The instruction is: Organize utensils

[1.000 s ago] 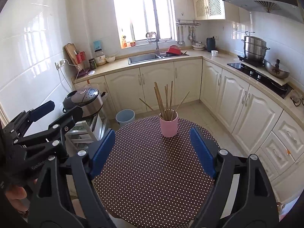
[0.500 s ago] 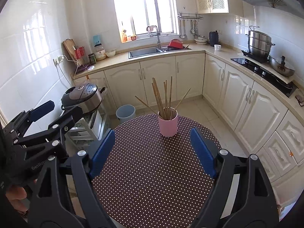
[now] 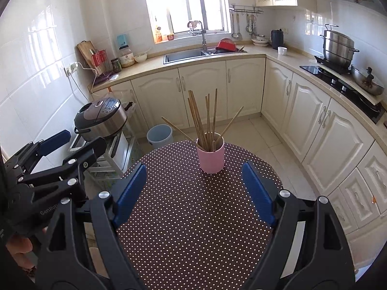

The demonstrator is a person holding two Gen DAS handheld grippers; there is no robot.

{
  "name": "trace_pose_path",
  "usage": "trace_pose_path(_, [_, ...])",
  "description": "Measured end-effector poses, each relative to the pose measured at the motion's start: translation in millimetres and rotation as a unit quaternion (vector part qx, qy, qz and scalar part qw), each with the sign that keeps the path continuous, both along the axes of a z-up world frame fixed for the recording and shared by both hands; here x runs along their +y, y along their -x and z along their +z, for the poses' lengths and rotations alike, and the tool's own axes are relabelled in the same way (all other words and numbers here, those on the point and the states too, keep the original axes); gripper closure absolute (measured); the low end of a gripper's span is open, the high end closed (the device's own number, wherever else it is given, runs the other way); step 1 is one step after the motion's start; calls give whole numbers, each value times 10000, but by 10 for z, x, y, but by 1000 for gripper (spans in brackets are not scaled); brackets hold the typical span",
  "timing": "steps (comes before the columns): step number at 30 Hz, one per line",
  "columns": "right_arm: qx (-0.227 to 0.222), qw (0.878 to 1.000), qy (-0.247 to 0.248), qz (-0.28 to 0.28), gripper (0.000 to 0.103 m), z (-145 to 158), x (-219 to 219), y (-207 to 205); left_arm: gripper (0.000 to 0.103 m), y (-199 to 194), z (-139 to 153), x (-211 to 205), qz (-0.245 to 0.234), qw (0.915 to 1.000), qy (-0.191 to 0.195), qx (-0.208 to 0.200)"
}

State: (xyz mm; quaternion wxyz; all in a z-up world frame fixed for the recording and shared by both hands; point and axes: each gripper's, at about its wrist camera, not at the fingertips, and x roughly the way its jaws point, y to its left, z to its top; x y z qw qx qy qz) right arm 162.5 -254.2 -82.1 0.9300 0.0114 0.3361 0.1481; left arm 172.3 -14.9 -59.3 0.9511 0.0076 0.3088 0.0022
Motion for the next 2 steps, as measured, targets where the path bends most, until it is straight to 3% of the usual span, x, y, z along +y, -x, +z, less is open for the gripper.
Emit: trace_pose_path(2, [129,9999,3,38,22,-89,-20,-136,21,-122,-130,-2,50,9995,-7,309])
